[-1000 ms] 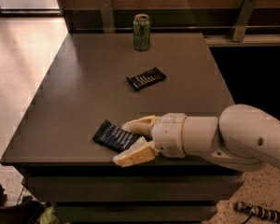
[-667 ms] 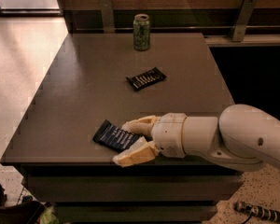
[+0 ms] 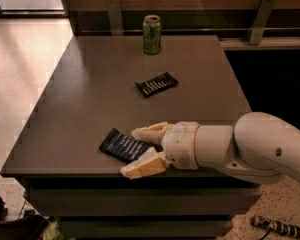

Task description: Move rxbar blueberry near green can

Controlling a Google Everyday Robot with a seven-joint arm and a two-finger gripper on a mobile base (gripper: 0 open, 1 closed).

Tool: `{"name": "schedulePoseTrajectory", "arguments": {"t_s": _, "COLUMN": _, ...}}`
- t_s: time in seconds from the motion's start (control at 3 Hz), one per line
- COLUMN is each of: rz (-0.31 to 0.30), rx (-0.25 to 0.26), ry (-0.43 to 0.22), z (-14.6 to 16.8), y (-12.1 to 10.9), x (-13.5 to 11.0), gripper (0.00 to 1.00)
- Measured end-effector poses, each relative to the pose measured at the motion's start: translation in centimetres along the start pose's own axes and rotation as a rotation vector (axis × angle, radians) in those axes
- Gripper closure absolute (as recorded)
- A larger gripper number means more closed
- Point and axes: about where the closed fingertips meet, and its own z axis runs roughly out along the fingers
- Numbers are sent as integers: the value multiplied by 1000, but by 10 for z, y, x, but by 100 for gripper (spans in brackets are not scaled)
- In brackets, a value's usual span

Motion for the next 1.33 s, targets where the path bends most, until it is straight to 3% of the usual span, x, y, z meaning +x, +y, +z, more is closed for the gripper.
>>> {"name": "schedulePoseTrajectory", "arguments": {"t_s": 0.33, "rz": -2, "rx": 3, "ry": 9, "z": -2, "y": 4, "x": -6, "gripper": 0}}
{"name": "schedulePoseTrajectory", "arguments": {"t_s": 0.67, "rz": -3, "rx": 4, "ry": 13, "z": -2, "y": 4, "x": -9, "gripper": 0}}
{"name": "schedulePoseTrajectory", "arguments": {"t_s": 1.0, "rz": -6, "rx": 3, "ry": 14, "z": -2, "y": 5, "x": -10, "gripper": 7}}
{"name": "schedulePoseTrajectory", "arguments": {"t_s": 1.33, "rz": -11, "rx": 2, "ry": 15, "z": -1, "y": 6, "x": -11, "gripper": 29}}
